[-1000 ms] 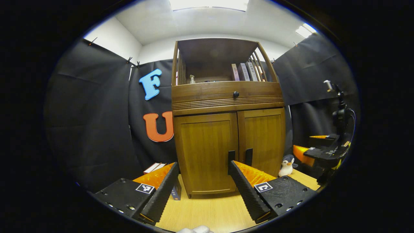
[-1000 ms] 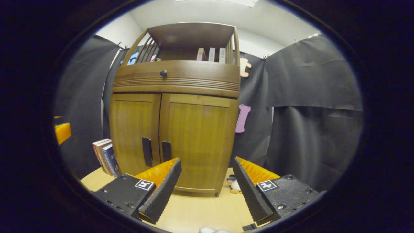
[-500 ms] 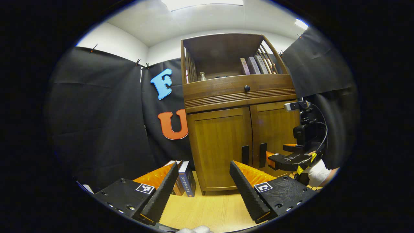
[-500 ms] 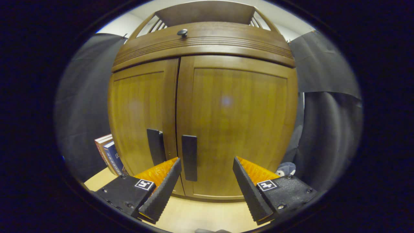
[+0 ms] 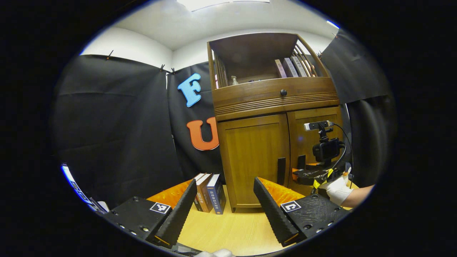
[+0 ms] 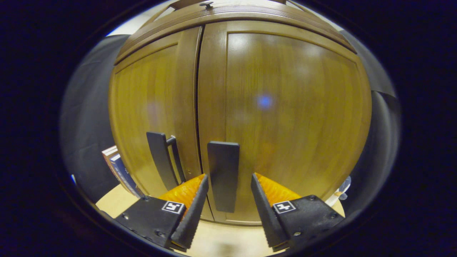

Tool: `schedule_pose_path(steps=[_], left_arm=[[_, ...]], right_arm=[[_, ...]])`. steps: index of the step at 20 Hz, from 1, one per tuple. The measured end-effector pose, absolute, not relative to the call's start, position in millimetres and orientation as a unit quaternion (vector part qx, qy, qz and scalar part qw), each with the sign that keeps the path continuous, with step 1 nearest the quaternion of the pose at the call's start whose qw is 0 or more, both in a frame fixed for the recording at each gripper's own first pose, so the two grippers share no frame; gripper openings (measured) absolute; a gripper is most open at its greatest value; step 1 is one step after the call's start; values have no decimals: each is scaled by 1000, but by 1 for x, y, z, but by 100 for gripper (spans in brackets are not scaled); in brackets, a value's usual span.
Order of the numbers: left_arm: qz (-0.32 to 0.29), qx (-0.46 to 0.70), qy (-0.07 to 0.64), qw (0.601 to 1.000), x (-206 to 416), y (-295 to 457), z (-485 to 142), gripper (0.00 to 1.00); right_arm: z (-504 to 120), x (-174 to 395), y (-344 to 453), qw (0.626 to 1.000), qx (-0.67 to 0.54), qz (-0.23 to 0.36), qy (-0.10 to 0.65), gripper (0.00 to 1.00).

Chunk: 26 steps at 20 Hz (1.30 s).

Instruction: Open the right door of the double-door shoe cabinet with the right hand, and open the left door with the left hand.

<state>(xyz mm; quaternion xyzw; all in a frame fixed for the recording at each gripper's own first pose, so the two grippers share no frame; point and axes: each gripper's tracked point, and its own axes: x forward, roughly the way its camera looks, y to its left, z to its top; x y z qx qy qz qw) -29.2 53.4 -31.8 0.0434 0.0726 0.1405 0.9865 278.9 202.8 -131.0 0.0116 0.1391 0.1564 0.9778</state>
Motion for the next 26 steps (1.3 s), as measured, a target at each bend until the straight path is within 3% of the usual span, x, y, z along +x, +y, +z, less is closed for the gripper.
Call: schedule_pose_path(steps=[1,3,4,5,6,11,12,13,17,18,19,26], left_arm=[[141,43,74,986,-29,54,-32,96],[139,43,73,987,-29,53,-33,96],[138,43,71,987,-30,53,-33,96],[137,42,68,987,-31,53,-31,100],[135,41,63,988,-31,53,-30,96],[126,40,58,990,-44,56,-33,96],[123,41,57,990,-46,58,-34,100],[119,41,58,990,-48,58,-36,96],[100,37,57,993,-55,58,-41,96],[94,36,56,993,-56,58,-40,100],[88,34,55,994,-57,57,-41,96],[36,29,41,998,-58,44,-40,96]], right_arm=[[-131,281,203,979,17,150,138,71],[-131,282,203,980,27,147,133,41],[-131,282,203,980,24,145,135,36],[-131,282,203,979,22,150,137,36],[-132,278,203,977,23,156,141,36],[-134,256,197,973,19,176,148,34],[-135,250,195,973,18,177,148,34],[-135,244,192,973,17,177,147,35],[-135,216,177,973,11,175,147,34],[-136,209,174,974,12,174,148,34],[-136,202,169,974,13,172,149,34],[-139,158,131,977,16,148,150,33]])
